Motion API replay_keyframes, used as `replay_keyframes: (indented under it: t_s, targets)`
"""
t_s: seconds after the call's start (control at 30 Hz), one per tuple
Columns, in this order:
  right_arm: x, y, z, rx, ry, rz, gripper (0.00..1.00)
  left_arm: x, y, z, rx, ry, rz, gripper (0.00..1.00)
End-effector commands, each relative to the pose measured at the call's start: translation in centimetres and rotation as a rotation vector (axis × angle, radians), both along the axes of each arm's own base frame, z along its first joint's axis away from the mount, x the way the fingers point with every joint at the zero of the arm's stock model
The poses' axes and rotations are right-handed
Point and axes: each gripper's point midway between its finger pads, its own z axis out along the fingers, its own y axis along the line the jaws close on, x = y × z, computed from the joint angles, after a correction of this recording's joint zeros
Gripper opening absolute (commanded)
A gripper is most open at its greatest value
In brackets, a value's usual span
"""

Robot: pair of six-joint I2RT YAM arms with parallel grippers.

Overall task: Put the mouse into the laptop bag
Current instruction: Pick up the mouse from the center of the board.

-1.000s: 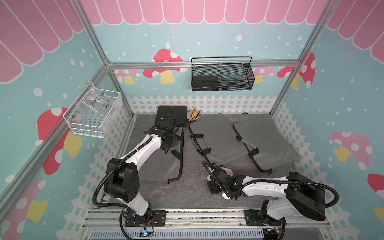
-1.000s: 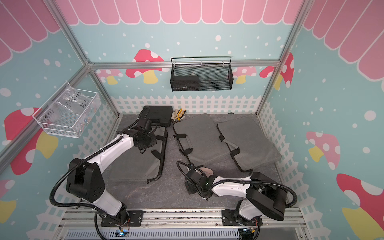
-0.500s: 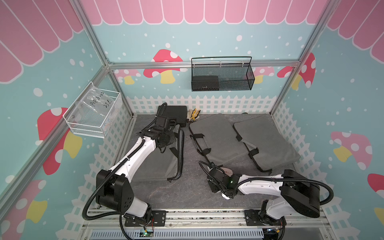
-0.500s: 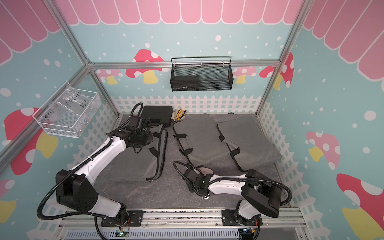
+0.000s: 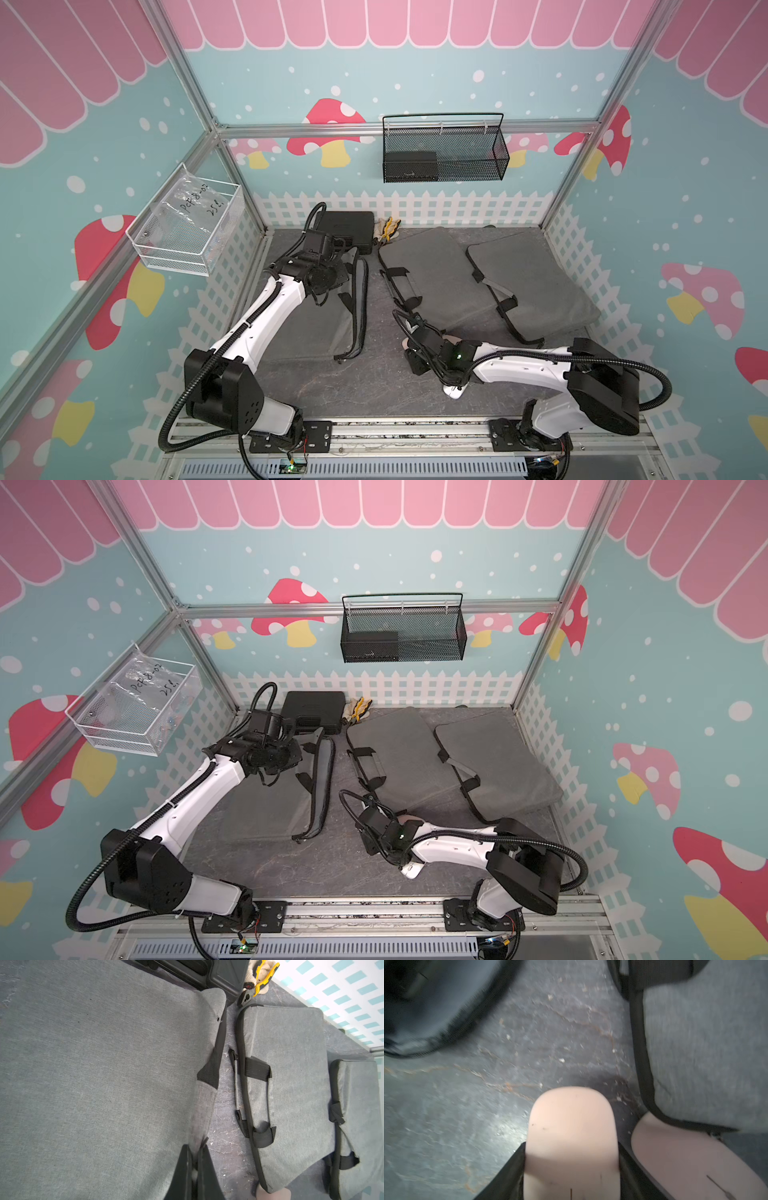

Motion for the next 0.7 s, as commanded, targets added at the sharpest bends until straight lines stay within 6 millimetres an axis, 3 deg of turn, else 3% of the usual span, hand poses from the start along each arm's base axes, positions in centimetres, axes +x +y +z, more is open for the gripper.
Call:
replay_keyframes:
  t_s: [0.0,0.4,0.43,0.47,0.67]
  targets:
    - [2.2,2.7,2.4,0.078,-0.071,-0.015,0.43,-0.4,-0.1,1.8,-0.042,-0.035,-0.003,0.00]
    - [10.1,10.9,4.0,0.198,-0.089,-0.016,0.36,-1.4,-0.2,2.7,-0.106,-0.062,-0.009,0.00]
    - [11.1,11.4,4.6,0.212,-0.097,-0.025,0.36,-1.5,-0.3,2.6,-0.113,-0.061,-0.012,0.00]
    - [11.9,11.7,3.4,0.198,-0.087,-0.033,0.36,-1.6,-0.3,2.7,-0.118,-0.064,-0.012,0.00]
    - [17.3,12.6,2.4,0.227,-0.086,-0.097,0.34,-2.2,-0.4,1.8,-0.155,-0.053,0.004,0.00]
